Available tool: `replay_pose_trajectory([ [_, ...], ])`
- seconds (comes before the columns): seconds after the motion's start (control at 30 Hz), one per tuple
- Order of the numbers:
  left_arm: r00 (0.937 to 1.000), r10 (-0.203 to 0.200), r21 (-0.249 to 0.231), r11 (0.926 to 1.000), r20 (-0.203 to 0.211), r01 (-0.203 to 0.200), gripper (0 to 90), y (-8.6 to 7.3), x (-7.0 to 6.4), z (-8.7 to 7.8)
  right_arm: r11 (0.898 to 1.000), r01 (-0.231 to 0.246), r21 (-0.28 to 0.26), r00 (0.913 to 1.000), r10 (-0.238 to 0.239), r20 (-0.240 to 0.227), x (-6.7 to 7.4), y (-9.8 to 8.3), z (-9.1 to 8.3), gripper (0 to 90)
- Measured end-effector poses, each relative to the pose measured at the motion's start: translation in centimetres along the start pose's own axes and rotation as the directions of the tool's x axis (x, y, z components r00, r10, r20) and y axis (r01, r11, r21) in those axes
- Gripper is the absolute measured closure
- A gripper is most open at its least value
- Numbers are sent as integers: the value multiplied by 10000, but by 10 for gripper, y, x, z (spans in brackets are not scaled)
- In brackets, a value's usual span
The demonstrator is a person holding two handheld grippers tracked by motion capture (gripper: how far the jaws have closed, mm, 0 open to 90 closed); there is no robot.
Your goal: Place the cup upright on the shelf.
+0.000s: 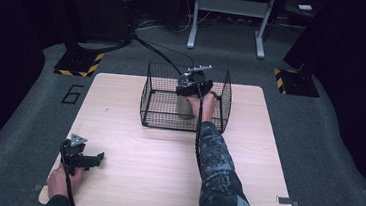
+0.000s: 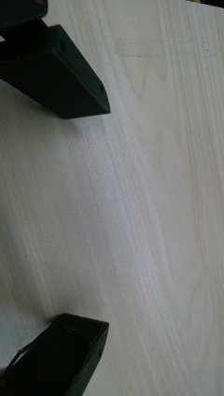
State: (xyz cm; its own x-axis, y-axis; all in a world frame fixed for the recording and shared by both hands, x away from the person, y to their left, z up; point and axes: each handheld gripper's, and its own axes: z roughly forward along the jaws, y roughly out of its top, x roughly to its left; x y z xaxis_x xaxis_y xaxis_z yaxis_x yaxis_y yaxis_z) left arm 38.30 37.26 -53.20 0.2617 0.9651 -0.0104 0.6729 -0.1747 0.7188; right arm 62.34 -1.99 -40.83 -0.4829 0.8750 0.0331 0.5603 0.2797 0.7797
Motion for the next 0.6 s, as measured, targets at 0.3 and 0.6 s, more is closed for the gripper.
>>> replay_pose_trajectory([
  [0.3,10000,-14,-10,10000,-15,14,0,0,0,0,9999,-110,104,9998,108,174,3,-2,-4,0],
  [0.6,10000,59,-26,10000,-58,-60,0,0,1,1,9946,-514,897,9976,552,-410,-4,-2,-13,0],
])
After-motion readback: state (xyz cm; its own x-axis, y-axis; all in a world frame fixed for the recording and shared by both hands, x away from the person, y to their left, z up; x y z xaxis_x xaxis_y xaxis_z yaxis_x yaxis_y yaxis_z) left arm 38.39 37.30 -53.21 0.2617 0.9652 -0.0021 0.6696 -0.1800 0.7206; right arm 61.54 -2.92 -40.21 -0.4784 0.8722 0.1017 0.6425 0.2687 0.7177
